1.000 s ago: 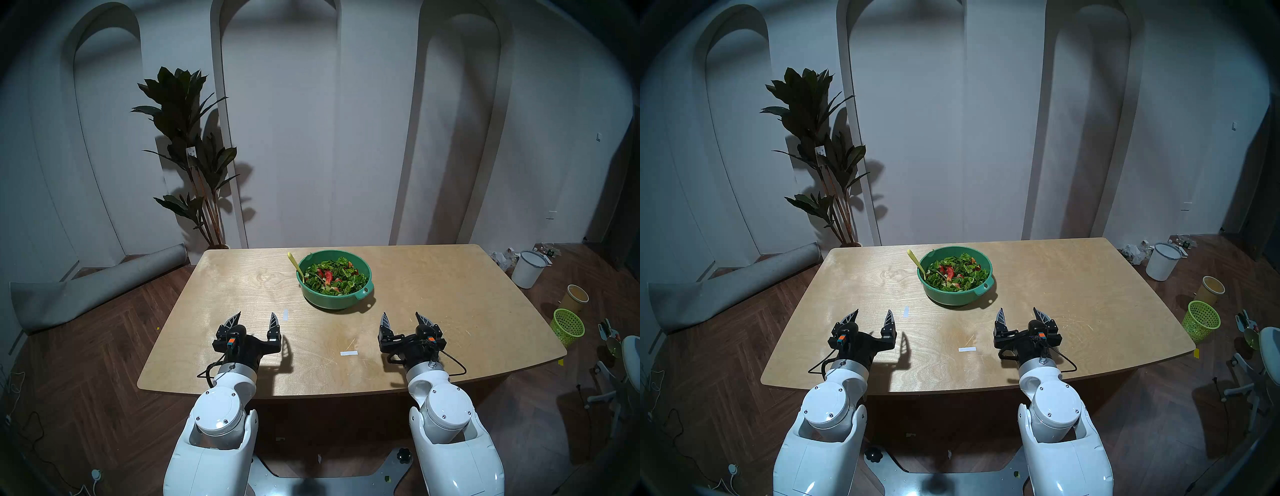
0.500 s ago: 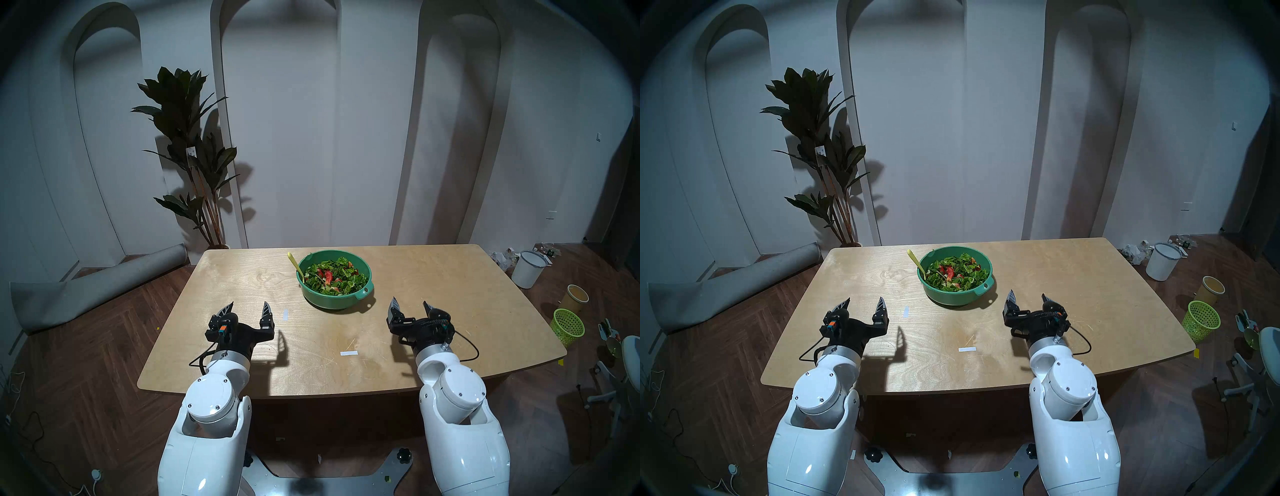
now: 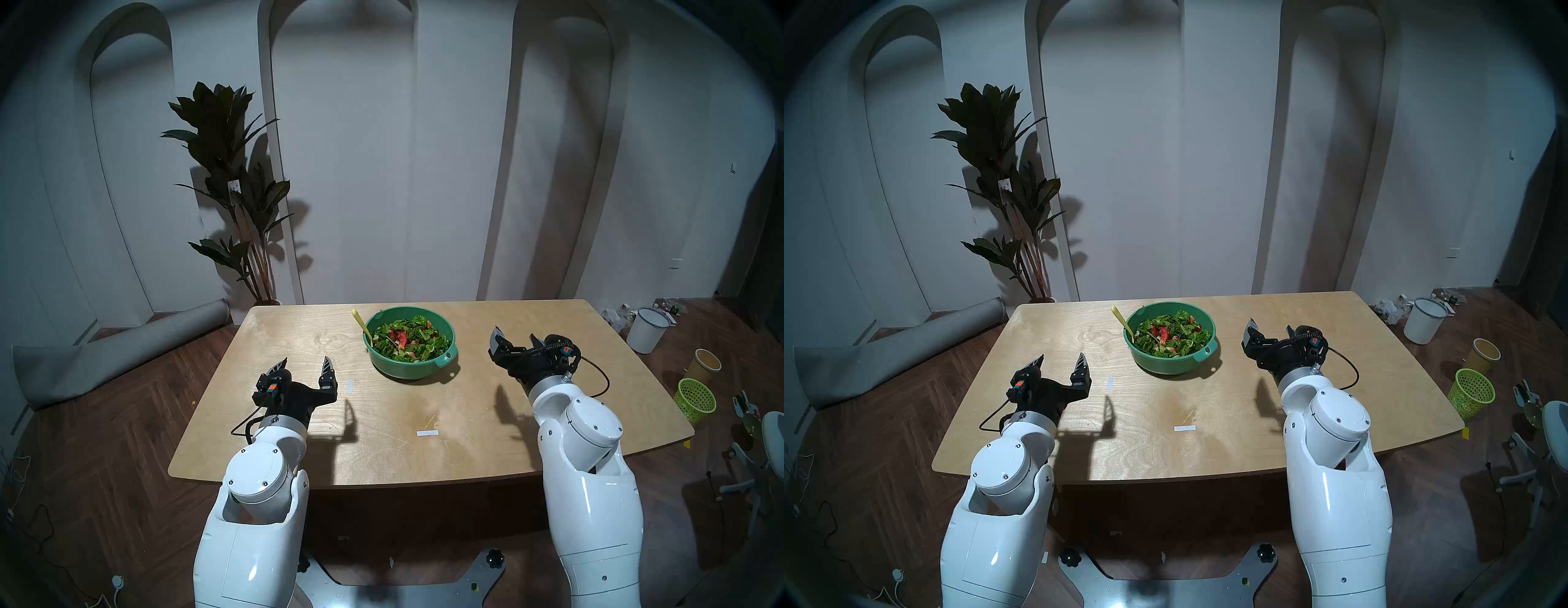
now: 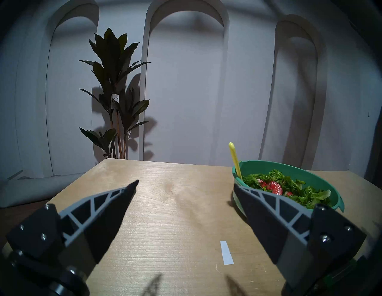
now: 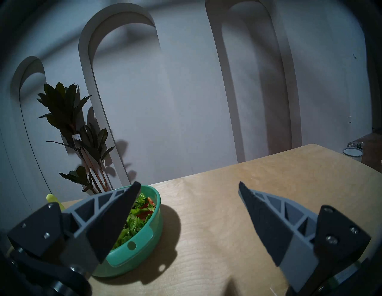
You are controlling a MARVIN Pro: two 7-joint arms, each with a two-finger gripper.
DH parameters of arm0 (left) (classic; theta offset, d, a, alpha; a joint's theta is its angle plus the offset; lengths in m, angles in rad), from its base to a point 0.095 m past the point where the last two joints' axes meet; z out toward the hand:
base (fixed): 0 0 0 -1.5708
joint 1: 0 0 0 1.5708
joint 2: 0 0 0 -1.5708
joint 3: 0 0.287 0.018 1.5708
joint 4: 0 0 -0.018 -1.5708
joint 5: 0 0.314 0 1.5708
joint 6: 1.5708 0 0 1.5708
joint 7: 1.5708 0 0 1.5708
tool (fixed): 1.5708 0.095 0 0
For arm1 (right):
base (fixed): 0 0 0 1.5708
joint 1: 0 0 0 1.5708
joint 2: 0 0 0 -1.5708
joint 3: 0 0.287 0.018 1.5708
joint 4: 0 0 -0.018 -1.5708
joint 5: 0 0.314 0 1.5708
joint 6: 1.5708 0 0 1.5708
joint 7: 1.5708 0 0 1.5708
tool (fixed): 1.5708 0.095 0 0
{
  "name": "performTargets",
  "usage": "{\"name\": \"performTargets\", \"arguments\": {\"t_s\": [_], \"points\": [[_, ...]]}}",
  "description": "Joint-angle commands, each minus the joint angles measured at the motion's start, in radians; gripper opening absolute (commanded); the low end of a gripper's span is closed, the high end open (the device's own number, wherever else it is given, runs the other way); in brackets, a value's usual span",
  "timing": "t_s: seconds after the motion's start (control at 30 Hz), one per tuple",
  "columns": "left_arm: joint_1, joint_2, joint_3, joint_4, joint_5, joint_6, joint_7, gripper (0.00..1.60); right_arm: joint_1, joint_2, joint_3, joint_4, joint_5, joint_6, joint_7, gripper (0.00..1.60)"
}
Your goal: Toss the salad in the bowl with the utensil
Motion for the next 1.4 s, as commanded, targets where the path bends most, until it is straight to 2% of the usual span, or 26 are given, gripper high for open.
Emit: {"name": "performTargets", "arguments": {"t_s": [0.0,0.57,0.6,0.63,0.67,1.37], "points": [[-0.016,-0.006,0.014,-0.034,0.004,-0.003,0.002,1.60,0.107,0.006,0.003,0.014,0.039,0.054,-0.015,1.60],[-0.012,-0.005,0.040,-0.051,0.008,-0.003,0.011,1.60,0.281,0.002,-0.033,0.196,0.097,0.150,-0.057,1.60],[-0.011,-0.004,0.041,-0.052,0.008,-0.003,0.012,1.60,0.350,-0.001,-0.037,0.245,0.099,0.170,-0.066,1.60],[-0.011,-0.005,0.041,-0.054,0.009,-0.004,0.014,1.60,0.308,-0.001,-0.040,0.229,0.103,0.162,-0.065,1.60],[-0.011,-0.005,0.041,-0.054,0.009,-0.004,0.014,1.60,0.308,-0.001,-0.040,0.229,0.103,0.162,-0.065,1.60],[-0.016,-0.007,0.040,-0.091,0.018,-0.007,0.063,1.60,0.515,-0.047,-0.086,0.508,0.151,0.231,-0.127,1.60]]}}
